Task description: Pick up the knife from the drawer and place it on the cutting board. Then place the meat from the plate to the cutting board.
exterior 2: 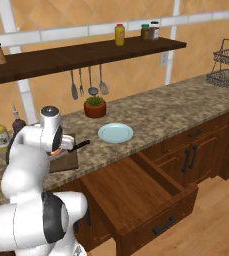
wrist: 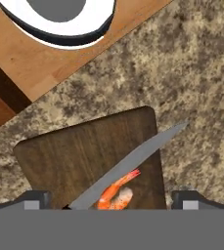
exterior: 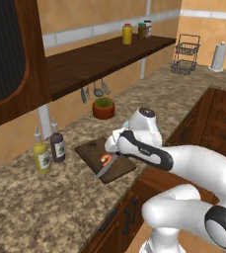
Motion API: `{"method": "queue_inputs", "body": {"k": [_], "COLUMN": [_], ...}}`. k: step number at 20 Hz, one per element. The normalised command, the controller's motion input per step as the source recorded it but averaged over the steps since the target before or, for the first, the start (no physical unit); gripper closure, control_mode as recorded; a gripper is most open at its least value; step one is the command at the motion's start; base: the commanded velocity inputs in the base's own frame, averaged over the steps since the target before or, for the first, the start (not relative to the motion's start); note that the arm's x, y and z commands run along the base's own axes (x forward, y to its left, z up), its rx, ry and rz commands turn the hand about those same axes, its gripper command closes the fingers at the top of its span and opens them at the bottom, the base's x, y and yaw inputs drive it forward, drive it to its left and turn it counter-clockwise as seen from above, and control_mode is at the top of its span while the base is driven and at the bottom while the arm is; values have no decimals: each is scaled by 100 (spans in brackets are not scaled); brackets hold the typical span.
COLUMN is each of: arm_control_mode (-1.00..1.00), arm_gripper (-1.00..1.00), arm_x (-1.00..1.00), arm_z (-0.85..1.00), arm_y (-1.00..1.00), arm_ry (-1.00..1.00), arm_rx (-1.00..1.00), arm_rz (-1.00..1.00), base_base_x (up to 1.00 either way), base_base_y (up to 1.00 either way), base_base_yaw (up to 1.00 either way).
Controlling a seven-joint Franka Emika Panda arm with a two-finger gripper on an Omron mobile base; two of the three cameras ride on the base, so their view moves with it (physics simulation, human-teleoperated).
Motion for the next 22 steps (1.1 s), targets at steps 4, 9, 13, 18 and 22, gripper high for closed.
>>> {"method": "queue_inputs", "body": {"k": [4,9,13,18,22], "arm_control_mode": [-100,-100,-100,-100,-100], "arm_gripper": [-100,-100,-100,-100,-100], "arm_x": [-47,-47,-33,-41,-48], "arm_z": [89,45,0,0,0], "arm_y": [-57,-40,-32,-47,-46], "arm_ry": [-18,-13,0,-1,-1], "arm_rx": [10,3,0,0,0], "arm_rz": [0,1,0,0,1], "base_base_x": [0,0,0,0,0], "base_base_y": [0,0,0,0,0], "base_base_yaw": [0,0,0,0,0]}}
